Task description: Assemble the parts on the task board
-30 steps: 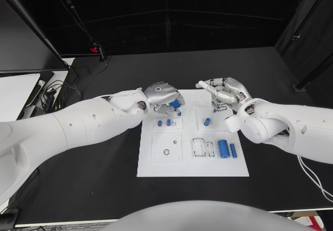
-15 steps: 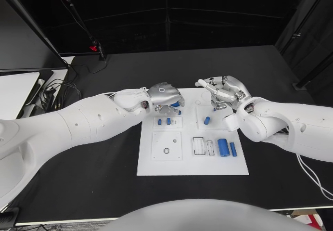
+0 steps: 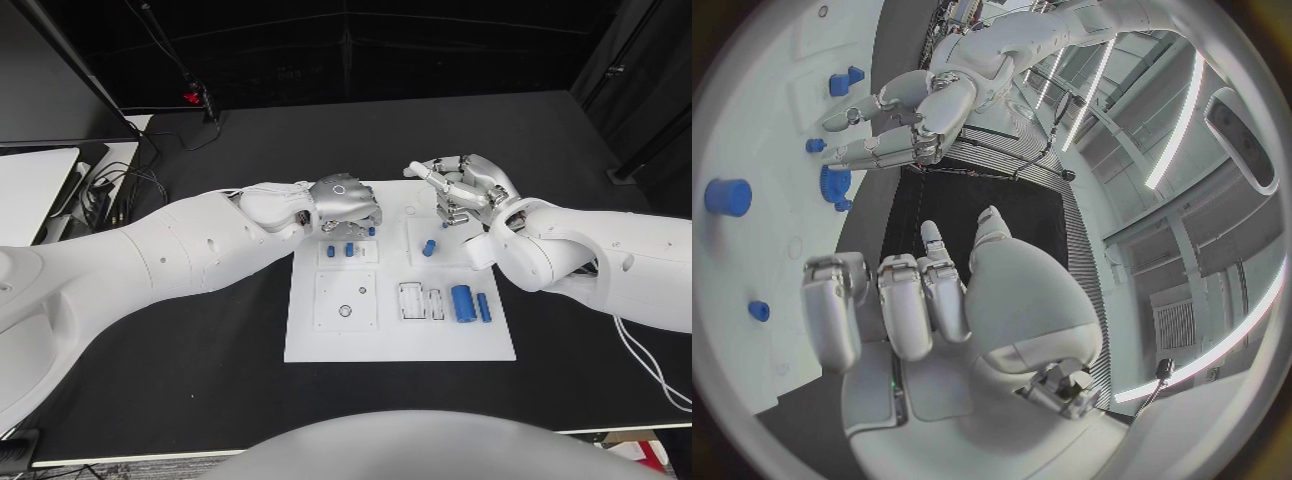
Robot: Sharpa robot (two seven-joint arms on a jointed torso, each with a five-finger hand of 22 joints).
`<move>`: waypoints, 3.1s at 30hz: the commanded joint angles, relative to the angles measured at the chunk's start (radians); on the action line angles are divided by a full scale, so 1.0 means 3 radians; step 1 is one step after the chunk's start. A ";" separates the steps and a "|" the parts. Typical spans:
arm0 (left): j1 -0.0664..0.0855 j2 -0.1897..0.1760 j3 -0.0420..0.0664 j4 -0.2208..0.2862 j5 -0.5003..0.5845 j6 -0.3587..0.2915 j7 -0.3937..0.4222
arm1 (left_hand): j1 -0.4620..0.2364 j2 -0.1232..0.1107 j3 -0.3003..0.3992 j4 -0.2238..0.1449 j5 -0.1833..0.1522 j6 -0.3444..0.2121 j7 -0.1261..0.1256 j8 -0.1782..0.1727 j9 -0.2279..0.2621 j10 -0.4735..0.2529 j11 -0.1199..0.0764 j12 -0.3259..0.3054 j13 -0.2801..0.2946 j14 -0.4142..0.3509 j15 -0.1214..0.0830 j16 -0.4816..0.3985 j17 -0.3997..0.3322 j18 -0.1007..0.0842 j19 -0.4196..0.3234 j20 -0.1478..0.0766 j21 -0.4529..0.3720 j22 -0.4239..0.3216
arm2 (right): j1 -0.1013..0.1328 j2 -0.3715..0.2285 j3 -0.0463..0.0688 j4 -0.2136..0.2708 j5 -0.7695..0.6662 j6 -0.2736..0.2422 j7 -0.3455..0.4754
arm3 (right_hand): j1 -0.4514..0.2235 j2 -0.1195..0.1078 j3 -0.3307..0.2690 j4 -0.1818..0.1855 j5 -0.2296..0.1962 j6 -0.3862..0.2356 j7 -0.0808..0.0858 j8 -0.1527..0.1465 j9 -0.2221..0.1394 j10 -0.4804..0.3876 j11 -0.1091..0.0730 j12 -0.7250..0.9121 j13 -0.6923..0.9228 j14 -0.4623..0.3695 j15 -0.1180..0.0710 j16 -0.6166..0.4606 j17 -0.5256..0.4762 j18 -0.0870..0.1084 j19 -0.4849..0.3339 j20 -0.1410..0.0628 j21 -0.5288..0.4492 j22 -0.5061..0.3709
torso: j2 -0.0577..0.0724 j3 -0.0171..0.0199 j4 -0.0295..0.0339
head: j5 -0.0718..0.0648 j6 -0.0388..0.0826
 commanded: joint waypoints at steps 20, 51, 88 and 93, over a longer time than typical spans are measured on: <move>-0.0014 0.0074 0.0004 -0.0124 -0.0151 0.0122 -0.0094 | 0.0014 -0.0002 0.0200 0.0011 -0.0015 -0.0011 -0.0017 -0.0101 -0.0063 -0.0036 -0.0032 -0.0124 0.0002 0.0350 -0.0035 0.0003 0.0877 -0.0021 0.0354 -0.0030 0.0010 0.0877 | 0.0004 -0.0010 0.0001 0.0027 0.0008 0.0006 0.0018 | 0.0002 0.0032 -0.0026 -0.0001 0.0012 -0.0028 0.0066 0.0019 0.0000 0.0347 0.0021 0.0008 0.0877 0.0346 0.0018 0.0008 0.0877 -0.0023 0.0363 -0.0005 0.0011 0.0878 | 0.0003 0.0002 0.0002 | 0.0002 -0.0055; -0.0040 0.0164 0.0004 -0.0174 -0.0151 0.0285 -0.0105 | 0.0024 0.0023 0.0319 0.0000 -0.0014 0.0031 -0.0036 -0.0109 -0.0080 0.0008 -0.0049 -0.0142 0.0003 0.0350 -0.0049 0.0003 0.0877 -0.0021 0.0354 -0.0043 0.0010 0.0877 | 0.0004 0.0017 0.0001 0.0018 0.0008 0.0025 -0.0004 | 0.0006 0.0039 -0.0028 -0.0002 0.0022 -0.0030 0.0066 0.0024 0.0000 0.0347 0.0021 0.0008 0.0877 0.0346 0.0018 0.0008 0.0877 -0.0023 0.0363 -0.0005 0.0011 0.0878 | -0.0002 0.0003 0.0000 | -0.0010 -0.0055; 0.0054 0.0034 0.0005 -0.0009 -0.0151 -0.0503 0.0070 | -0.0093 0.0036 0.0535 0.0009 0.0001 0.0464 -0.0091 0.0022 -0.0001 0.0509 -0.0099 -0.0172 -0.0002 0.0350 -0.0097 0.0003 0.0877 -0.0021 0.0354 -0.0070 0.0010 0.0877 | 0.0004 0.0024 0.0001 0.0001 0.0009 0.0030 -0.0059 | 0.0005 0.0042 -0.0032 -0.0002 0.0023 -0.0033 0.0066 0.0028 -0.0001 0.0347 0.0021 0.0008 0.0877 0.0346 0.0018 0.0008 0.0877 -0.0023 0.0363 -0.0004 0.0011 0.0878 | -0.0006 0.0007 0.0009 | -0.0002 -0.0039; 0.0127 -0.0063 0.0005 0.0108 -0.0151 -0.0486 0.0058 | -0.0115 0.0033 0.0538 0.0008 -0.0001 0.0470 -0.0092 0.0021 0.0002 0.0519 -0.0098 -0.0184 -0.0002 0.0350 -0.0097 0.0003 0.0877 -0.0021 0.0354 -0.0072 0.0010 0.0877 | 0.0004 0.0020 0.0001 0.0001 0.0008 0.0032 -0.0089 | 0.0064 0.0037 -0.0033 -0.0018 0.0021 -0.0040 0.0066 0.0044 -0.0001 0.0347 0.0021 0.0008 0.0877 0.0346 0.0019 0.0008 0.0877 -0.0023 0.0363 -0.0004 0.0011 0.0878 | -0.0005 0.0010 0.0011 | 0.0011 -0.0029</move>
